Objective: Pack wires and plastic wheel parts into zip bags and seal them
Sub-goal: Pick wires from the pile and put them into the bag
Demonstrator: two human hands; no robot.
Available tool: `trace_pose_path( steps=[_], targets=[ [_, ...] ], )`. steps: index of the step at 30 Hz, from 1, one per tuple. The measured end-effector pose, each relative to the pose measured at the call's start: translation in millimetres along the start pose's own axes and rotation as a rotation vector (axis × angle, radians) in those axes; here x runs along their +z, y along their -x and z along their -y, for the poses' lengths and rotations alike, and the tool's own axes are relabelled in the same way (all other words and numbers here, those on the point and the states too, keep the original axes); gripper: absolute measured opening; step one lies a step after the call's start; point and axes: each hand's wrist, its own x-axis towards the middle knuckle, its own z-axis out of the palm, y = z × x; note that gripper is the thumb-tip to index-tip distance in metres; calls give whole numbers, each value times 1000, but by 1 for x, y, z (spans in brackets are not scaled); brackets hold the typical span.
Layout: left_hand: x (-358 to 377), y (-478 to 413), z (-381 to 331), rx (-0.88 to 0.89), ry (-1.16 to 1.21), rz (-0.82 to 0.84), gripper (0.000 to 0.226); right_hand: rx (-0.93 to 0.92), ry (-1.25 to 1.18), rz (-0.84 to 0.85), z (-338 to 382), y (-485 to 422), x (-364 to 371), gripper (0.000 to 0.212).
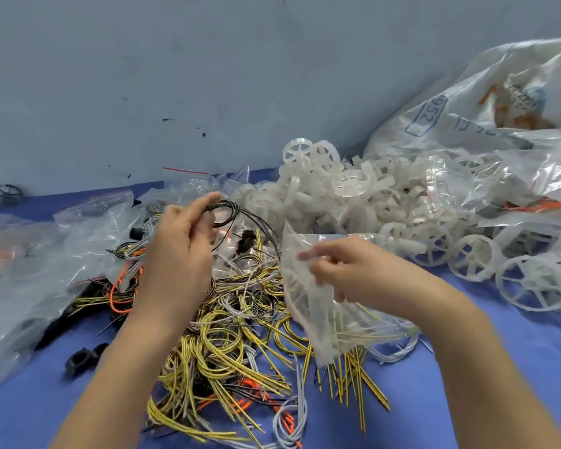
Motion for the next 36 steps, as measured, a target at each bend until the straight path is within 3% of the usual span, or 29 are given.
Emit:
trace_pose_path(
  steps=[3, 6, 8, 12, 17, 27, 32, 36],
  targets=[
    [-24, 12, -4, 183, -141, 153, 33, -5, 101, 105, 7, -4, 9, 30],
    [-41, 19, -9, 288, -282, 358, 30, -56, 106, -146, 17, -8, 13, 34],
    [-50, 19, -11, 304, -288, 358, 27, -161, -35, -206, 34, -10, 19, 30],
    [-54, 19, -13, 307, -234, 224, 16, -340, -90, 22, 67, -15, 42, 24],
    [-48, 23, -7, 211, -196, 79, 21, -351, -142, -112, 72, -23, 64, 15],
    [-9, 50, -2, -225, 243, 214, 38, -343, -292, -461, 68, -27, 84, 24],
    [-12, 49, 1, -348, 349, 370, 38, -310, -322, -452, 62, -28, 81, 22],
    [-22, 48, 9, -270, 231, 491, 37, -261, -334, -301, 52, -30, 70, 23]
  ],
)
